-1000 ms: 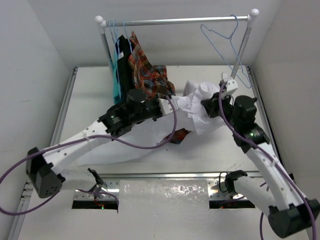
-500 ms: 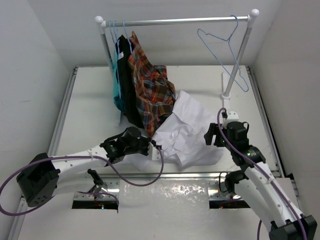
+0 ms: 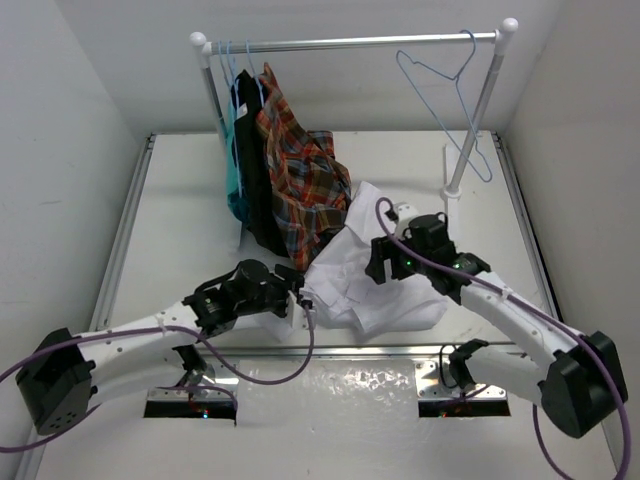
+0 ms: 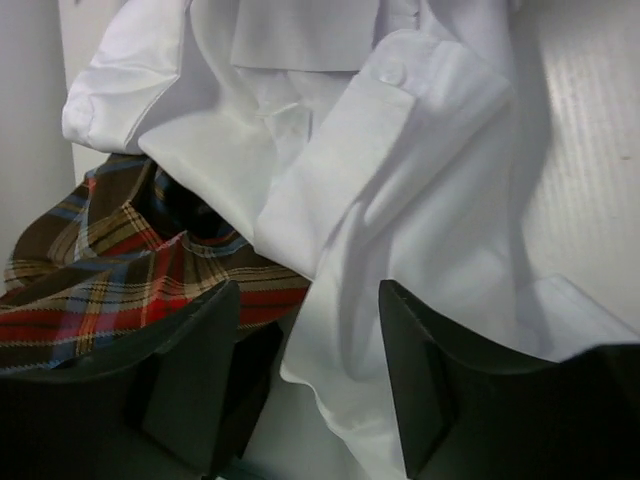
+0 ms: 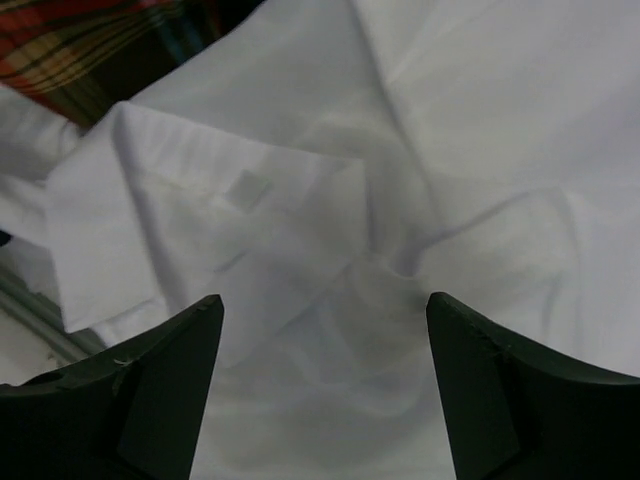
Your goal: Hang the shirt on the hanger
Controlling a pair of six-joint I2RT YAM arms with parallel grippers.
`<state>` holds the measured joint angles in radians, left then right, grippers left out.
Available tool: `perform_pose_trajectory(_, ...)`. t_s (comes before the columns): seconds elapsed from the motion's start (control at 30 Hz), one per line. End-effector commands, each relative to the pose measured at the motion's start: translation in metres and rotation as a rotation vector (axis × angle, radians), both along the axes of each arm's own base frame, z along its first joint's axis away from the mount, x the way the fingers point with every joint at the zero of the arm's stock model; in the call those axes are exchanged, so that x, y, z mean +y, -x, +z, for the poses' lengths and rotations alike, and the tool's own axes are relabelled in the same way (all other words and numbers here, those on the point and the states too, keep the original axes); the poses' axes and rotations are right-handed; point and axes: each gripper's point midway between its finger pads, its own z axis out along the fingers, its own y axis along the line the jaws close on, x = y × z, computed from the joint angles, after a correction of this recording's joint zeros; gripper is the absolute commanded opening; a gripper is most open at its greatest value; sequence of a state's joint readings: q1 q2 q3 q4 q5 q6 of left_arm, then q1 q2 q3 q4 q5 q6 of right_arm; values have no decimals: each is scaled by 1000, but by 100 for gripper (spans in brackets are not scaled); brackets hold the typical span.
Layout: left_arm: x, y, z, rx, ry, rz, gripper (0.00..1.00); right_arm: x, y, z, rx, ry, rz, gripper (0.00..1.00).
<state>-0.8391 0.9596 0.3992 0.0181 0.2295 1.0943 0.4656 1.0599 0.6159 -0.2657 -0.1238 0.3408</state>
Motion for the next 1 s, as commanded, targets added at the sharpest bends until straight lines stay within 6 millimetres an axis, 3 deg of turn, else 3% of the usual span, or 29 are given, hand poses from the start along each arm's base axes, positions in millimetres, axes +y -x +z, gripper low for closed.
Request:
perform_pose_trajectory(0.0,0,23,10,75,10,-61,57,32,-16,24,-89,-92,26,81)
perform_pose_trajectory(0.1,1,28,18,125,55,-30,58,27,-15,-6,41,-84,-93,81)
perform_pose_trajectory(0.17,-1,20,28,139,107,36,58,18,-17,-22,89,-36,-169,81)
perform_pose_trajectory(0.33,-30,-6,80,286,328,211,56,17,-27,-38,79,-16,-214,83)
perform_pose_trajectory(0.4,-42,-15,80,386,360,285,55,26,-33,-47,84,-13,-167,82)
perform_pose_trajectory(0.43,-51,-21,96,407,397,300,54,28,-33,-52,94,-8,-157,80)
perform_pose_trajectory(0.47,-55,-22,96,462,414,329,54,29,-33,-61,108,6,-143,76)
perform_pose_trajectory(0.5,-60,-23,87,503,392,346,53,30,-29,-66,126,6,-126,57)
perform_pose_trajectory(0.6,-70,-21,82,569,393,345,53,25,-21,-72,133,20,-125,29)
perform_pose_trajectory(0.63,-70,-20,80,578,391,347,53,19,-15,-76,137,33,-129,14)
perform_pose_trajectory(0.7,-69,-30,77,563,411,396,56,18,-17,-64,57,10,-108,0)
perform_pose_trajectory(0.8,-67,-46,73,545,445,461,60,23,-20,-44,-54,-35,-46,0)
perform_pose_trajectory(0.97,-78,-45,63,633,480,480,62,32,-2,-8,-219,-120,108,0)
